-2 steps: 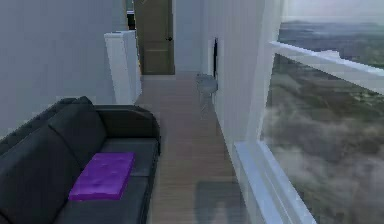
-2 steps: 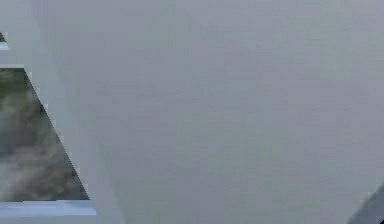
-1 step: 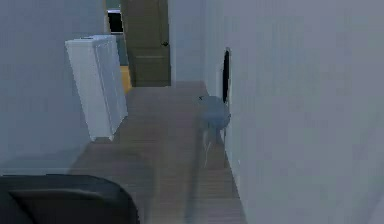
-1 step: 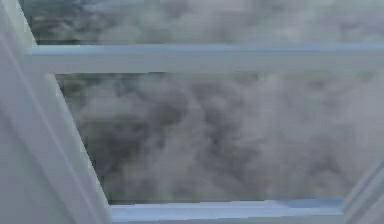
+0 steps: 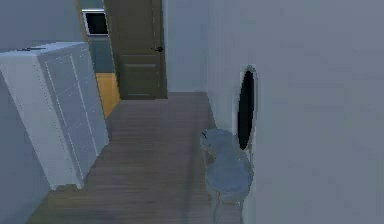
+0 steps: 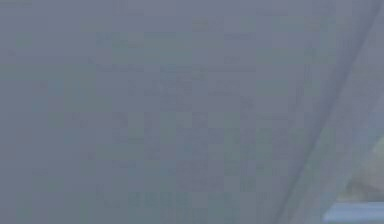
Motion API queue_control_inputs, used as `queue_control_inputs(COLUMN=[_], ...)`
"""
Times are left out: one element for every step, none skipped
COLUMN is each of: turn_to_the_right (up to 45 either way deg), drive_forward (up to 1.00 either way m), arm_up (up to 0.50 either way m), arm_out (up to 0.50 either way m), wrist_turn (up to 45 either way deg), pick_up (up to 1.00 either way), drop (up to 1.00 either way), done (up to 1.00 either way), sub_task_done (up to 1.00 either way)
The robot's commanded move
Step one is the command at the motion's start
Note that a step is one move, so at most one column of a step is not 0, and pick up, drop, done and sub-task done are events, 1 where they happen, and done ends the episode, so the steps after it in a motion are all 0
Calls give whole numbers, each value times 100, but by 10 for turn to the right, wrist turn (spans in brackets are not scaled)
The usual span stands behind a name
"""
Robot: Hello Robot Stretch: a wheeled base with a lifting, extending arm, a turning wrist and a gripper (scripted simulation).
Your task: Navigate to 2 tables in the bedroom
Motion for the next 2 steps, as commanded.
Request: queue_control_inputs(turn_to_the_right=[90,0], drive_forward=[0,0], arm_up=[0,0], arm_out=[0,0], wrist_turn=[0,0], pick_up=[0,0], drop=[0,0], done=[0,100], sub_task_done=[0,0])
